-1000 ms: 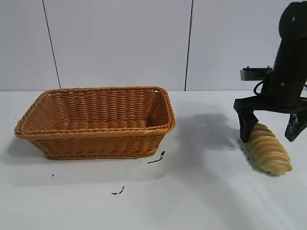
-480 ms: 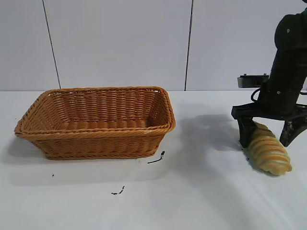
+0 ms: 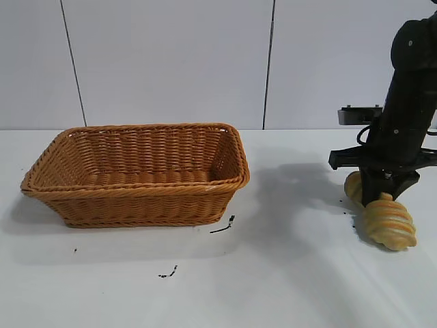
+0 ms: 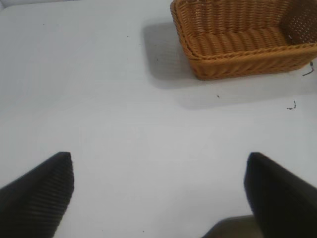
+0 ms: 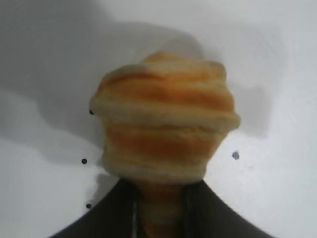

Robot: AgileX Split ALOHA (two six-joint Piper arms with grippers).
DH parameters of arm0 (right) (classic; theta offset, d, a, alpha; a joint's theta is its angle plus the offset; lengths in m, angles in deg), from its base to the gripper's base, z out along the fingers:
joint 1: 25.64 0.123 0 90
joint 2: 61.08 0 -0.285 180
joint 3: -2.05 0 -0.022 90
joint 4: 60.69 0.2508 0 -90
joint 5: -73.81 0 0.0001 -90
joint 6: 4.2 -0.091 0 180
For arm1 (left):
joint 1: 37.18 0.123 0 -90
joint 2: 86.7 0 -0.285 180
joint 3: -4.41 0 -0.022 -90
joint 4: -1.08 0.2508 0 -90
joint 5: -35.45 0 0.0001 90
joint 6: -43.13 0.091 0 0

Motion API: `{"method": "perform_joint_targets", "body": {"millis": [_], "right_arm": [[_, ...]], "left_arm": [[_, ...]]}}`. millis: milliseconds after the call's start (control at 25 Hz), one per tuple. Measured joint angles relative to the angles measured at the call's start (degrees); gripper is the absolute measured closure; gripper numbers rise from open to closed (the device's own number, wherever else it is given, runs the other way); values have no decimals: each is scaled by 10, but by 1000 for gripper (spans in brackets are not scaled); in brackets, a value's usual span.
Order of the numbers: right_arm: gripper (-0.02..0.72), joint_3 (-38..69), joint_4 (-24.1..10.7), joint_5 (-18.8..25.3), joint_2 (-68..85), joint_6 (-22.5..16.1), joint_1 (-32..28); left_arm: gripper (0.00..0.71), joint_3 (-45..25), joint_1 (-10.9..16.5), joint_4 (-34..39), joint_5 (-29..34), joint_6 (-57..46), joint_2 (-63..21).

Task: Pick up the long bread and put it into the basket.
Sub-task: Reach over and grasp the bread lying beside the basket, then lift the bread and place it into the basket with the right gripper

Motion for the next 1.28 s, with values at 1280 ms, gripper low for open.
{"method": "perform_joint_targets", "body": {"millis": [1280], "right_arm": [[590, -484, -2, 74, -144, 340, 305]], "left_arm": [[14, 0, 0, 0, 0, 0, 0]]}}
